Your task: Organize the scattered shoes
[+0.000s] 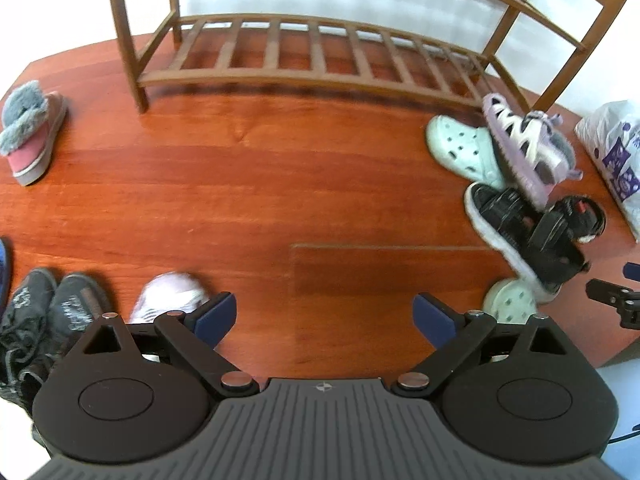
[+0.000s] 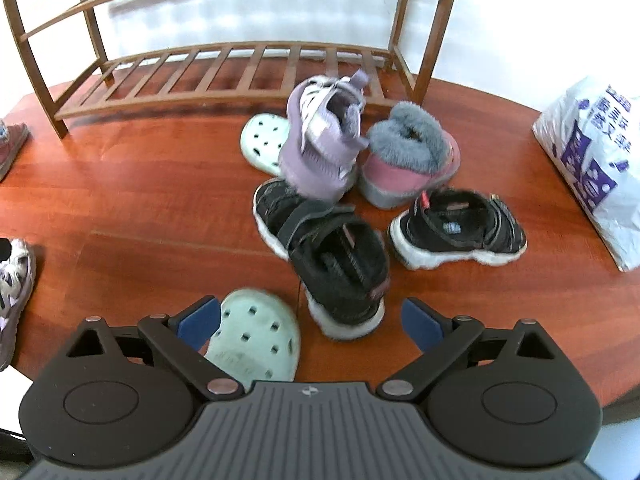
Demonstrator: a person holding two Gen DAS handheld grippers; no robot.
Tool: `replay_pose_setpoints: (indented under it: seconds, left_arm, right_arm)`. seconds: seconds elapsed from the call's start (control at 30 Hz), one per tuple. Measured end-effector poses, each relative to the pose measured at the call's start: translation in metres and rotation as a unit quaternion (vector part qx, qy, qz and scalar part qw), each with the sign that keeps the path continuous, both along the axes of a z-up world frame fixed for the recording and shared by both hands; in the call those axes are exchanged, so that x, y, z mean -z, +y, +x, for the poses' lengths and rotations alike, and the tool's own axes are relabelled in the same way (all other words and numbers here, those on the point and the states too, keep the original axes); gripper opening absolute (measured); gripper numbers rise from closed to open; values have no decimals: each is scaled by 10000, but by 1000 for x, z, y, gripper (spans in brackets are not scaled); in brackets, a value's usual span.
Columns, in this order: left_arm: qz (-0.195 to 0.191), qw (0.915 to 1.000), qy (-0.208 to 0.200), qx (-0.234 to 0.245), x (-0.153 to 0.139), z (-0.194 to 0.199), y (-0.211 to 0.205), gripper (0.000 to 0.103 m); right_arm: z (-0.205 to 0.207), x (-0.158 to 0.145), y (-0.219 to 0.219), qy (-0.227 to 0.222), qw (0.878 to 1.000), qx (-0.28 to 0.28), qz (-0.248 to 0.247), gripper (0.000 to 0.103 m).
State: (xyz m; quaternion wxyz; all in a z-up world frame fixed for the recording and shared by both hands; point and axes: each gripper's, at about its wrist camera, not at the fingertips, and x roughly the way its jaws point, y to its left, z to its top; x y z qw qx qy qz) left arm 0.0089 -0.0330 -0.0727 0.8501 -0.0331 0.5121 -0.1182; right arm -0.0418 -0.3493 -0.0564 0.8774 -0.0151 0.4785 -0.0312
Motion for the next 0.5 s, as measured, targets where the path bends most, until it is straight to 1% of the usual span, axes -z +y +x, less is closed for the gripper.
replay_pose_setpoints:
  seconds: [0.1,0.2,0.3,0.43,0.5]
  left_arm:
    - [-16,10000,10,-66,-1,2,-17,96]
    - [-43,9999,49,-157,0,2,-31,96]
    - [-76,9995,97,-293,2,-3,-47,96]
    - [-66,9988,179,-457,6,-11,-56,96]
    - [-67,9982,206,-559,7,-16,-57,96]
  right_arm:
    - [19,-6,-14,-20,9999,-162,34,100]
    - [47,-14,-32,-37,9995,-309,111,100]
    - [83,-19,-51,-49,9987,-387,325,102]
    - [124,-18,-62,-37,9978,-354,565,102]
    - [144,-13,-64,41,9972,-348,658,102]
